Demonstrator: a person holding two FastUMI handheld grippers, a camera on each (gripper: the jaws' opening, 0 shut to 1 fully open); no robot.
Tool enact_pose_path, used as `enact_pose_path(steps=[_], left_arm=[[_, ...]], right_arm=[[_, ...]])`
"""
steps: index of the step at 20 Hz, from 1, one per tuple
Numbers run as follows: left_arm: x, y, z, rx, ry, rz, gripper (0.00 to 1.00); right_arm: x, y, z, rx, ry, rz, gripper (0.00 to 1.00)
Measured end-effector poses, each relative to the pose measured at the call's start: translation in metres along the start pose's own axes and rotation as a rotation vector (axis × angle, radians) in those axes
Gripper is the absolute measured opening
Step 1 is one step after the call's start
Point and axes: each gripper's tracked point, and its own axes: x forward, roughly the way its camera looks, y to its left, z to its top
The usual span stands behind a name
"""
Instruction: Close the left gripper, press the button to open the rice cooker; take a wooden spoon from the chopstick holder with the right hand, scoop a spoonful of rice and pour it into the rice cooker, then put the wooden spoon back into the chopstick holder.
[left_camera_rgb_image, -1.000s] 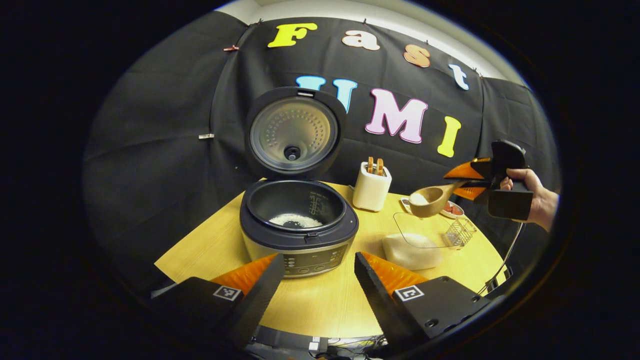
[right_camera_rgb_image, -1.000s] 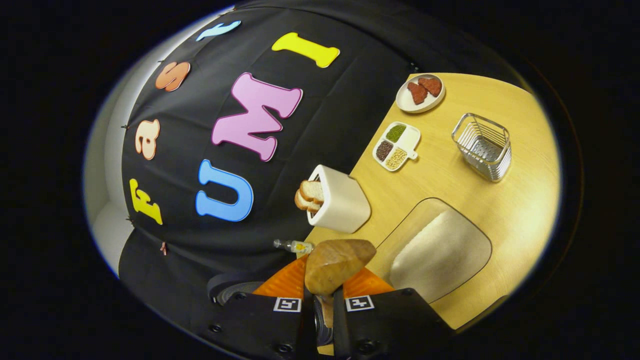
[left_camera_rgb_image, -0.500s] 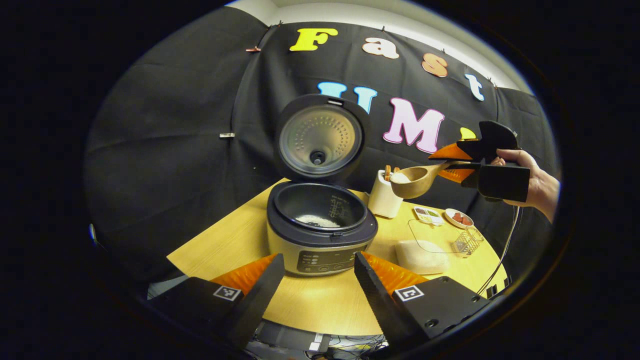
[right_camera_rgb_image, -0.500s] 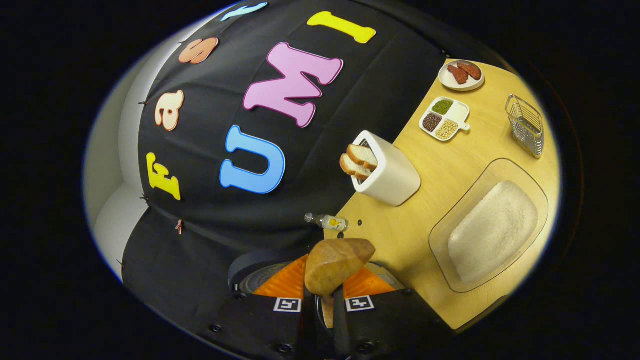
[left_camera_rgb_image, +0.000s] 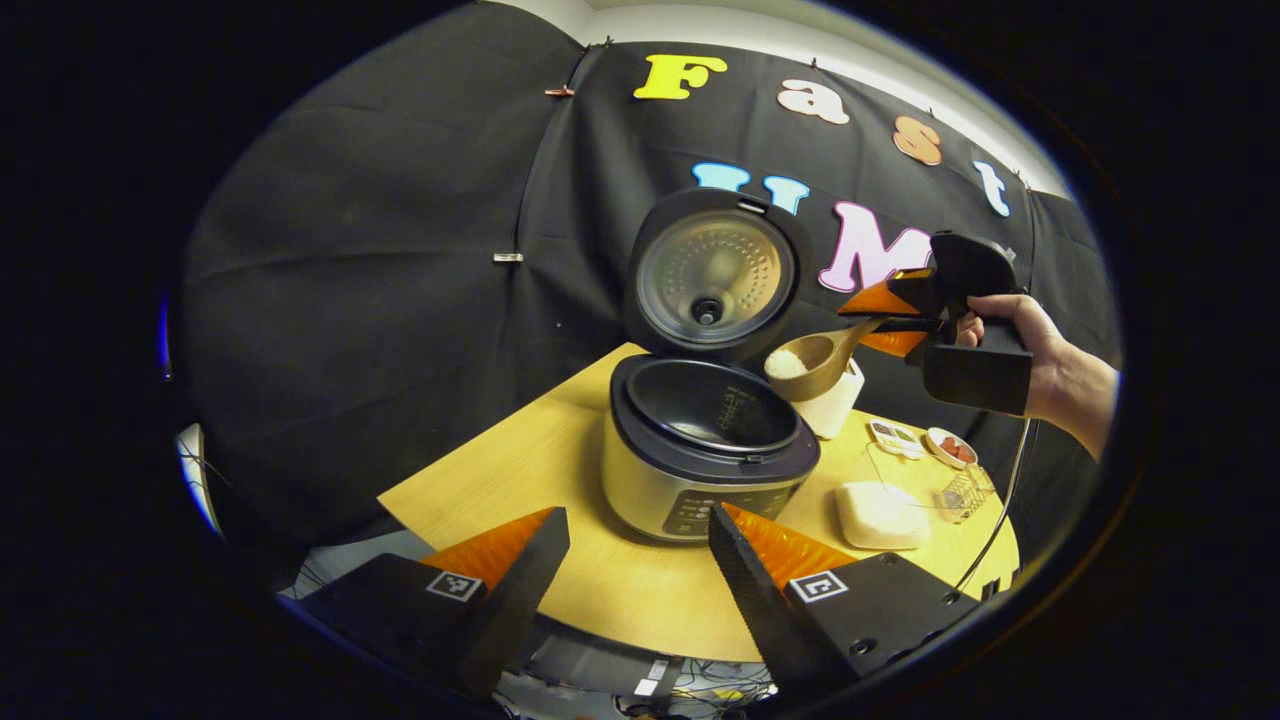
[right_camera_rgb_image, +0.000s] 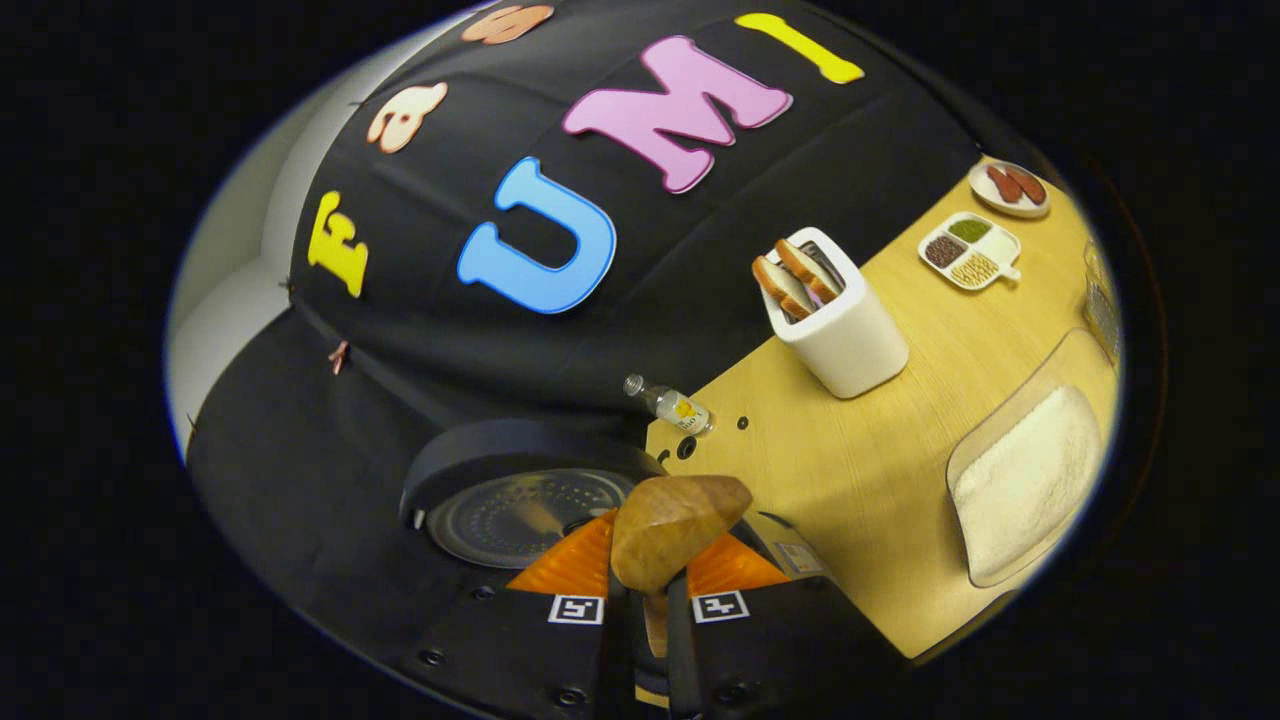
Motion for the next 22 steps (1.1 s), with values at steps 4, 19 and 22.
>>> enact_pose_path(steps=[4,19,22], left_arm=[[0.008,0.014,0.003,0.019,-0.002,0.025,0.96],[0.018,0.026,0.012,0.023,-0.004,0.054,0.96],[0.020,0.030,0.011,0.008,0.000,0.060,0.95]], right_arm=[[0.020,0.013,-0.025,-0.199,0.011,0.029,0.17],[0.056,0.026,-0.075,-0.701,0.041,0.133,0.17],[0.059,0.027,-0.081,-0.793,0.038,0.168,0.17]])
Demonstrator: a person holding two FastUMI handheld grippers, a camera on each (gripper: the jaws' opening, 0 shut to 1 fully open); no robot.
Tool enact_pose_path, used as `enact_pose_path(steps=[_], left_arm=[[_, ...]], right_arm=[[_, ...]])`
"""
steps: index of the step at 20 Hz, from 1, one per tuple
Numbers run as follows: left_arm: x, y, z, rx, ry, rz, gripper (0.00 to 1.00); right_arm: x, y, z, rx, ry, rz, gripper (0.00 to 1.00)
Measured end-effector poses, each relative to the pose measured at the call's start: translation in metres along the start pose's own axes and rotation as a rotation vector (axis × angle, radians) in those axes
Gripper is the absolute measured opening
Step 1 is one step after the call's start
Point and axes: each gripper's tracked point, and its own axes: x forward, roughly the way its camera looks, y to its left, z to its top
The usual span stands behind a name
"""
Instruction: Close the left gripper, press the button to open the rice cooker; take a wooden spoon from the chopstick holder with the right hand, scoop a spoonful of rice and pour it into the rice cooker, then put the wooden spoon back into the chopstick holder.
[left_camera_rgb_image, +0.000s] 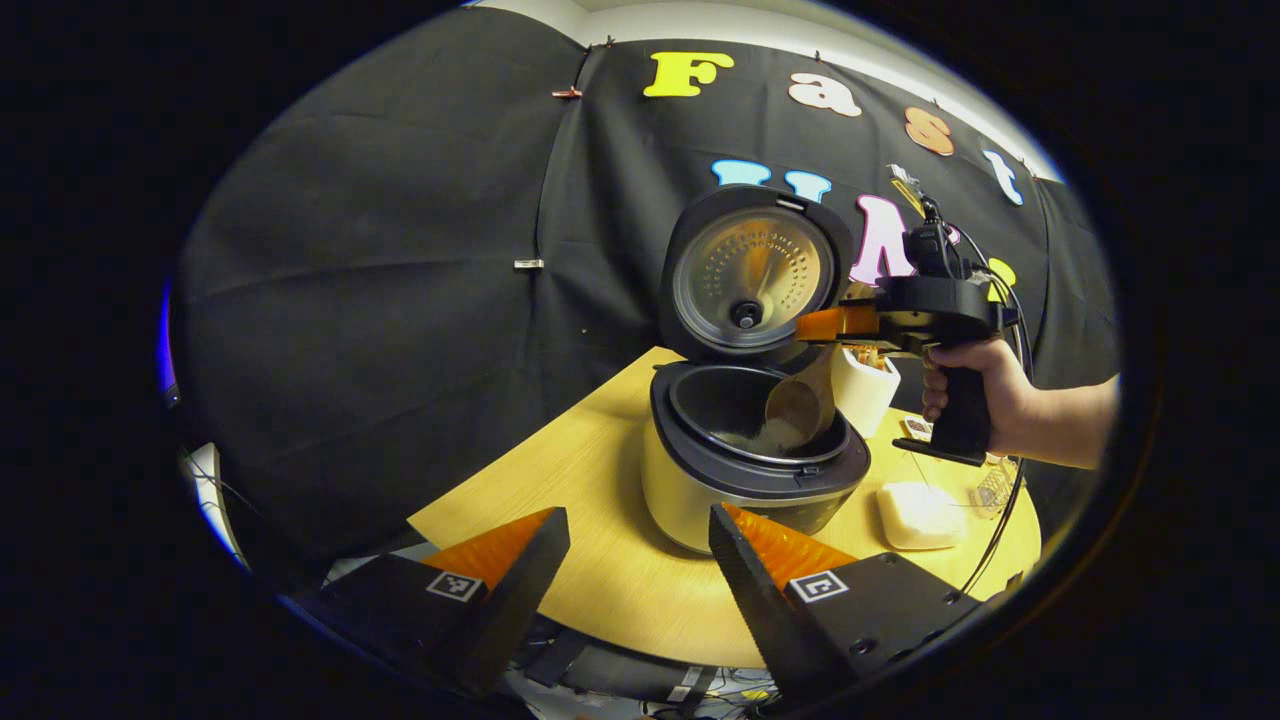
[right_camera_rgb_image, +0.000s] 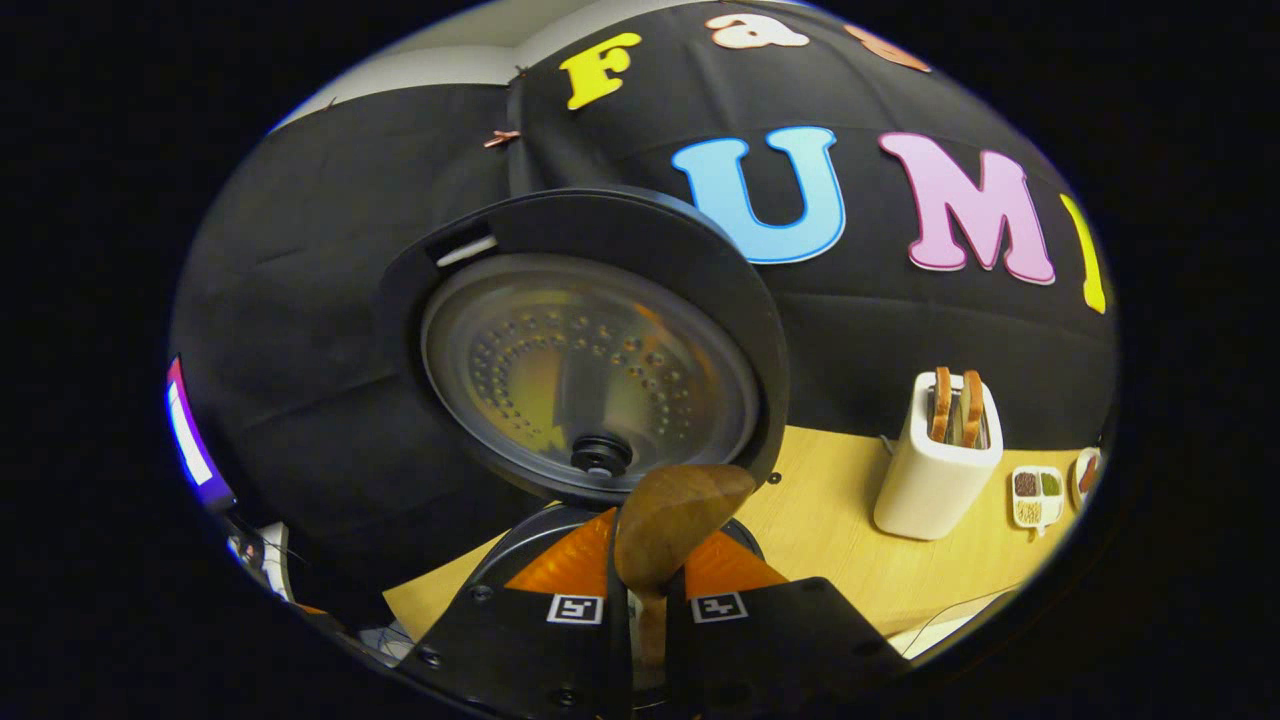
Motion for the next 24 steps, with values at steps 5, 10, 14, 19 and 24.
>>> enact_pose_path(steps=[5,10,14,19,24], left_arm=[[0.000,0.010,-0.002,-0.010,-0.003,0.022,0.96],[-0.002,0.012,-0.003,-0.028,0.002,0.032,0.96],[-0.005,0.007,0.000,-0.005,-0.011,0.025,0.96],[-0.009,-0.011,0.006,0.029,-0.031,-0.014,0.96],[-0.005,-0.045,0.009,0.040,-0.027,-0.088,0.96]], right_arm=[[-0.006,0.028,-0.006,-0.213,-0.006,0.079,0.17],[-0.018,0.064,-0.030,-0.385,0.019,0.198,0.17],[-0.022,0.060,-0.033,-0.353,0.041,0.192,0.17],[-0.037,0.026,0.012,-0.154,-0.022,0.109,0.17],[-0.077,-0.022,0.062,0.028,-0.124,0.009,0.17]])
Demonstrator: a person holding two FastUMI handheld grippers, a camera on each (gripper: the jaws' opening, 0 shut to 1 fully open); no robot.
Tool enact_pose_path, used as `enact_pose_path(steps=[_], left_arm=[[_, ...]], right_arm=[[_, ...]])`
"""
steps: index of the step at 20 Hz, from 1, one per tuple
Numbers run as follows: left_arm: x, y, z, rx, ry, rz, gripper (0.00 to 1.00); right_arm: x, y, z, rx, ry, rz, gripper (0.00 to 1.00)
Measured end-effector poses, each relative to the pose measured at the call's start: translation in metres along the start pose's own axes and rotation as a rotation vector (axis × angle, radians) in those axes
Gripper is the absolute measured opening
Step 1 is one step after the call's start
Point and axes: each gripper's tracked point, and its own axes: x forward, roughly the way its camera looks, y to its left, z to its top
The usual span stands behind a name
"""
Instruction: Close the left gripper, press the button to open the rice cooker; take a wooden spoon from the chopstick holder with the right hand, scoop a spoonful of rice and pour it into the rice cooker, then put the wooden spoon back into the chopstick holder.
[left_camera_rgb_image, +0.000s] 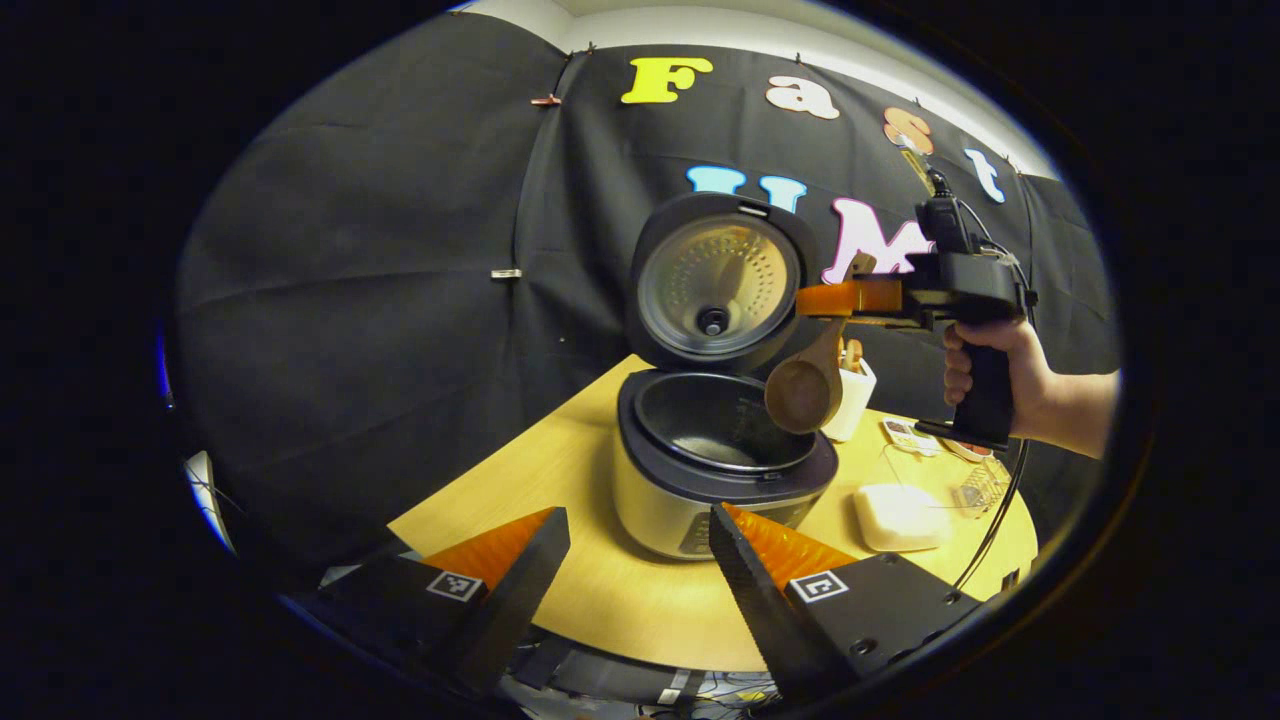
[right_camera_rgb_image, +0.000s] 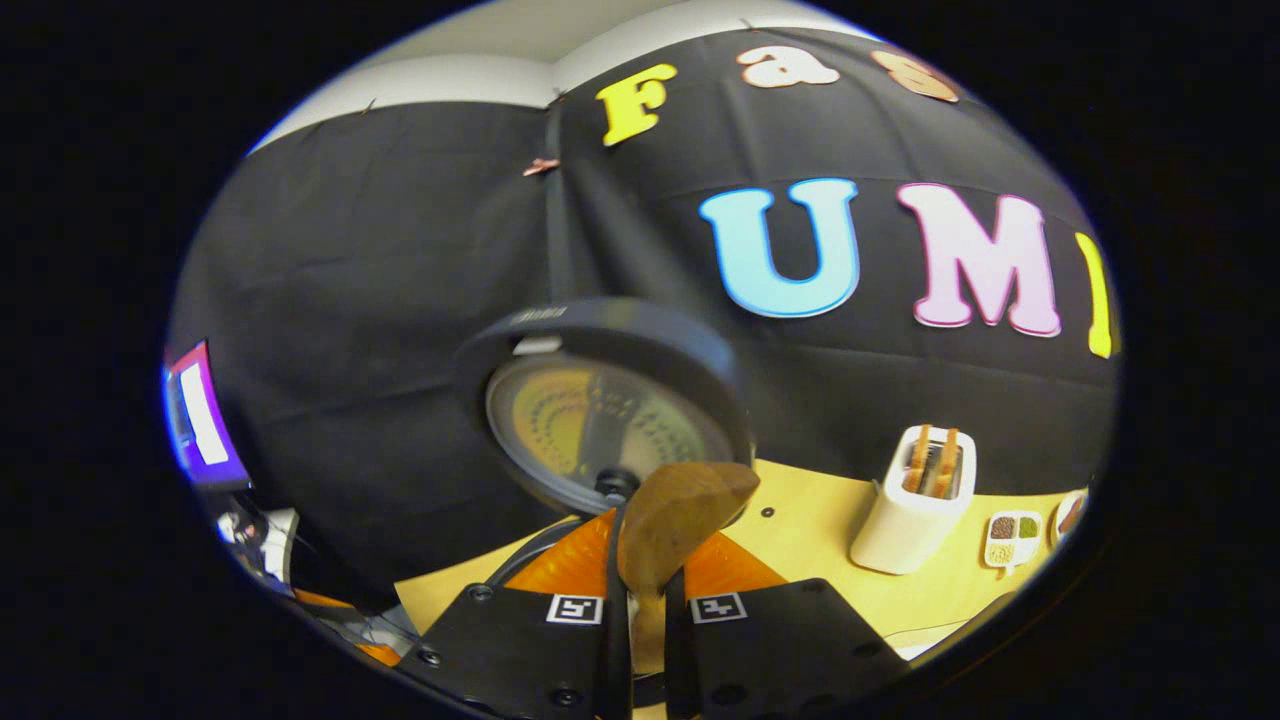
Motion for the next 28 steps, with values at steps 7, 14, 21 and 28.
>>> enact_pose_path(steps=[7,14,21,28], left_arm=[[0.010,-0.063,0.014,0.050,-0.019,-0.127,0.96],[0.012,-0.122,0.024,0.085,-0.017,-0.192,0.96],[0.025,-0.165,0.044,0.044,-0.031,-0.165,0.95],[0.029,-0.187,0.052,0.053,-0.028,-0.089,0.95]], right_arm=[[-0.090,-0.132,0.049,0.149,-0.117,-0.253,0.17],[-0.199,-0.287,0.046,0.354,-0.197,-0.547,0.17],[-0.285,-0.421,0.016,0.614,-0.259,-0.762,0.17],[-0.308,-0.490,-0.049,0.678,-0.187,-0.861,0.17]])
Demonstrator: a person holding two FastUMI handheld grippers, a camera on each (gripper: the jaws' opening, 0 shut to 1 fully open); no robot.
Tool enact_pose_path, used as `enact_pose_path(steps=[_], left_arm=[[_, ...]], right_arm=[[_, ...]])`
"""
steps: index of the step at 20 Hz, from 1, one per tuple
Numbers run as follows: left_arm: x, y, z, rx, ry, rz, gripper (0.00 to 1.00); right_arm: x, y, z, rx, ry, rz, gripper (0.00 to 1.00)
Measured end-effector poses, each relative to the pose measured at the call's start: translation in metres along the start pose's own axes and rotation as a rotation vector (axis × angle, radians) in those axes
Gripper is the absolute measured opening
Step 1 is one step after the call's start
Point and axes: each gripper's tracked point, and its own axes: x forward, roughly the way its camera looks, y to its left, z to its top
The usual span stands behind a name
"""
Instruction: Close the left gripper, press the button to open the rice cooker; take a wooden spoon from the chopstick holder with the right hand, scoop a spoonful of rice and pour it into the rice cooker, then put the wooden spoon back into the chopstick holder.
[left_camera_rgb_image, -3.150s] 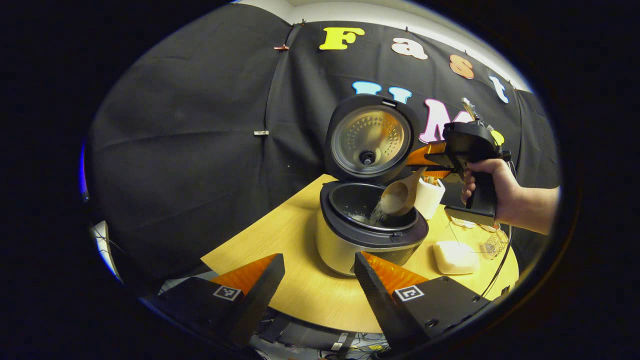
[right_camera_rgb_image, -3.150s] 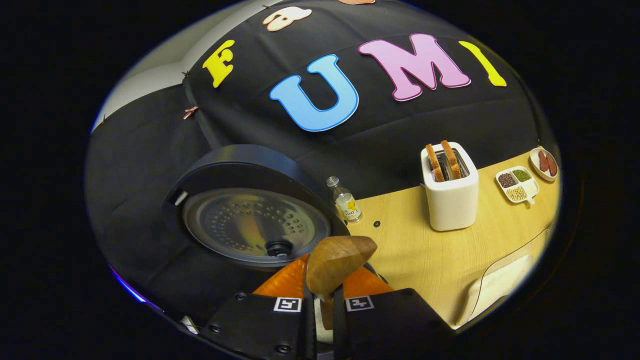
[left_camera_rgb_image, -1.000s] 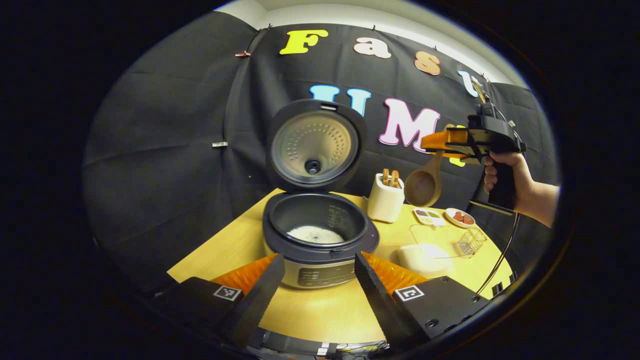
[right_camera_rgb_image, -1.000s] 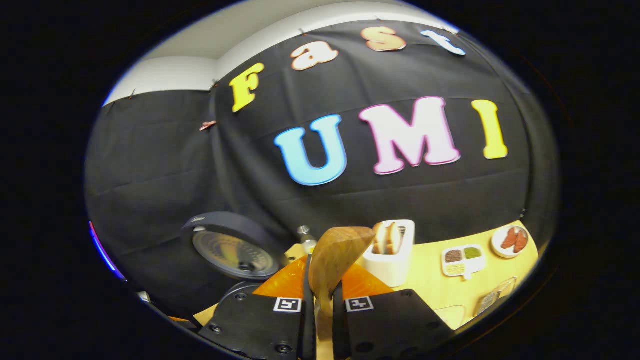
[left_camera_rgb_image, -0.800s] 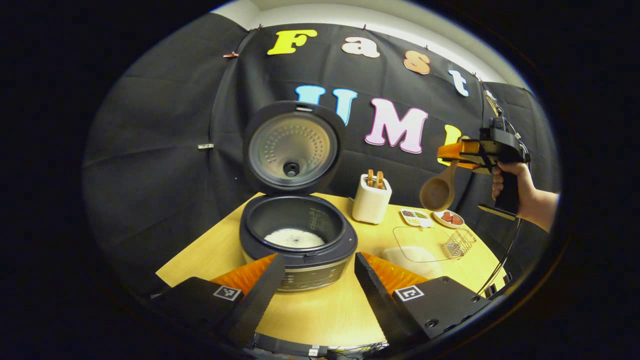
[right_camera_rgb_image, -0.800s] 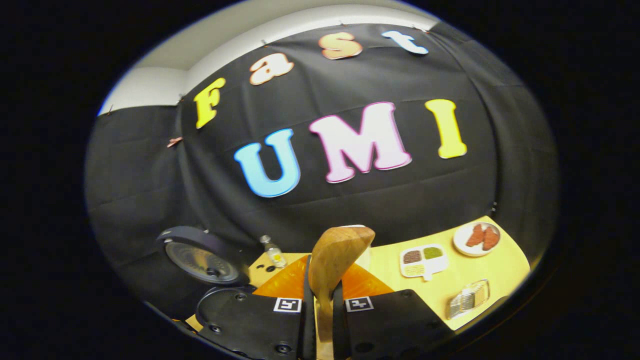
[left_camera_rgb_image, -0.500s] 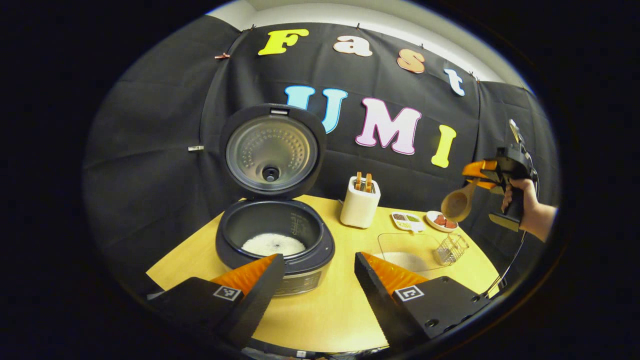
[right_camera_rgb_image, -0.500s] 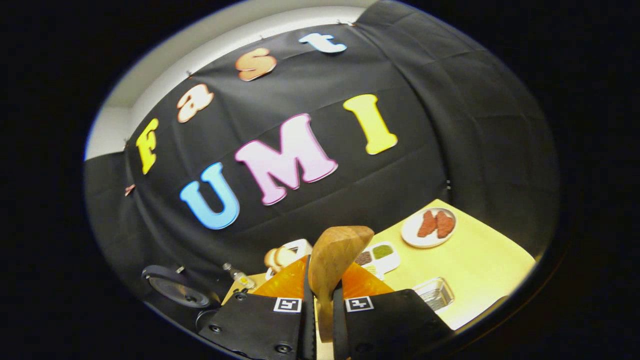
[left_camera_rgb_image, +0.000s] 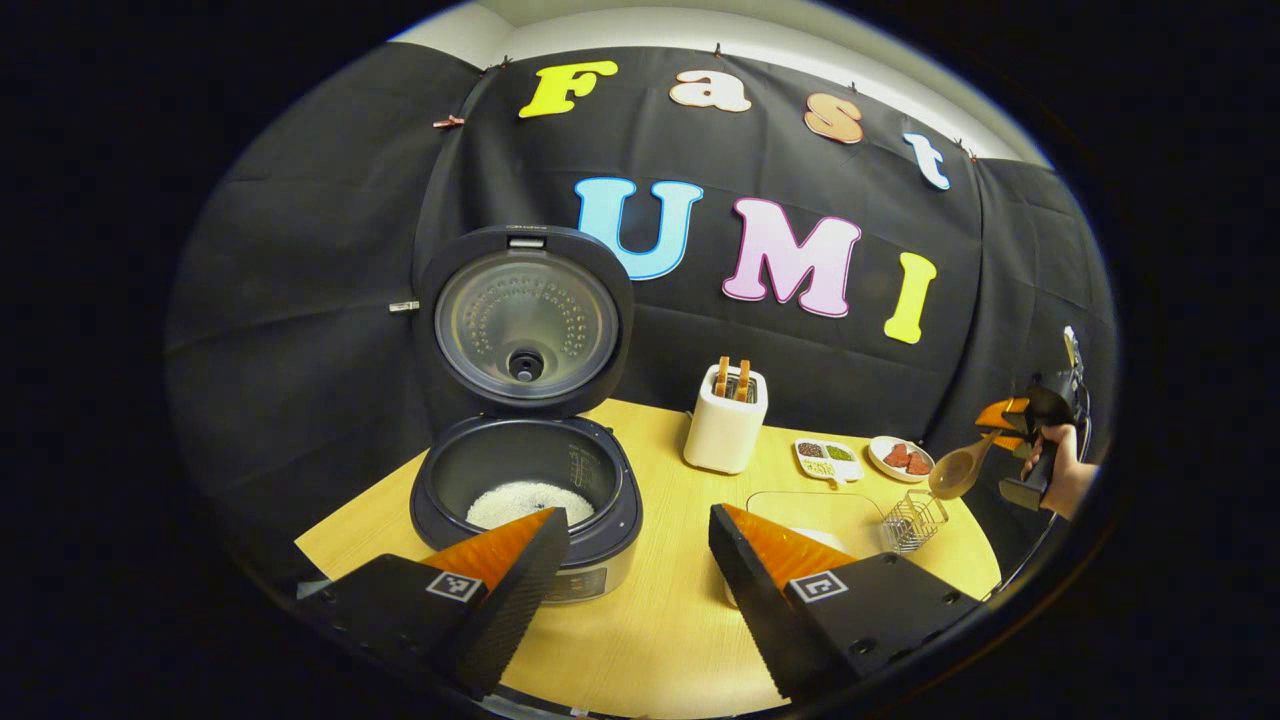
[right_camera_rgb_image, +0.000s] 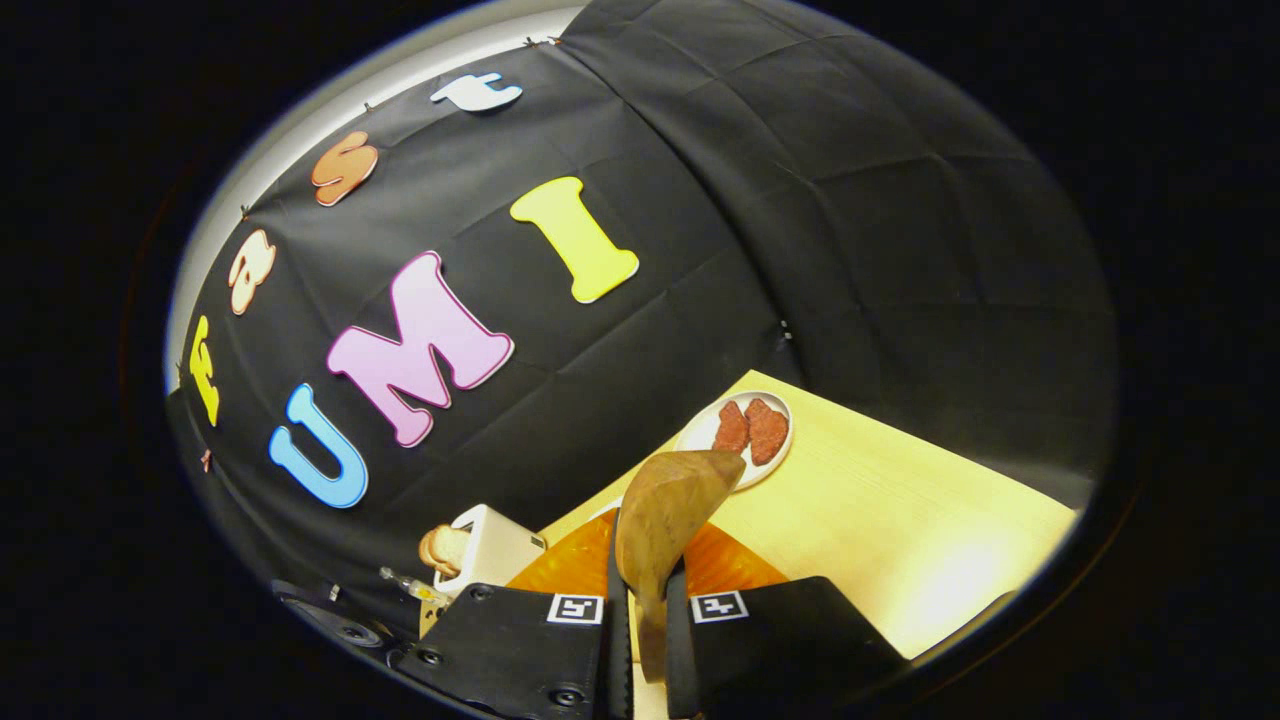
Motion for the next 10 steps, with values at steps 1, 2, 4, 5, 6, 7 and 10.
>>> enact_pose_path(steps=[1,2,4,5,6,7,10], left_arm=[[0.000,-0.002,0.001,0.001,0.001,0.010,0.95],[0.000,-0.004,0.002,0.003,0.002,0.022,0.95],[-0.002,-0.004,0.005,0.004,-0.001,0.051,0.95],[-0.004,-0.004,0.007,0.001,-0.006,0.063,0.95],[-0.005,-0.004,0.008,-0.003,-0.008,0.075,0.95],[-0.007,-0.003,0.009,-0.006,-0.010,0.085,0.95],[-0.011,0.005,0.012,0.006,-0.012,0.134,0.95]], right_arm=[[0.005,-0.005,-0.006,-0.007,0.011,-0.008,0.17],[0.011,-0.010,-0.011,-0.018,0.019,-0.009,0.17],[0.022,-0.019,-0.022,-0.049,0.026,-0.014,0.17],[0.027,-0.024,-0.027,-0.064,0.032,-0.024,0.17],[0.032,-0.028,-0.032,-0.078,0.042,-0.033,0.17],[0.036,-0.030,-0.037,-0.088,0.052,-0.034,0.17],[0.046,-0.034,-0.050,-0.117,0.083,-0.044,0.17]])
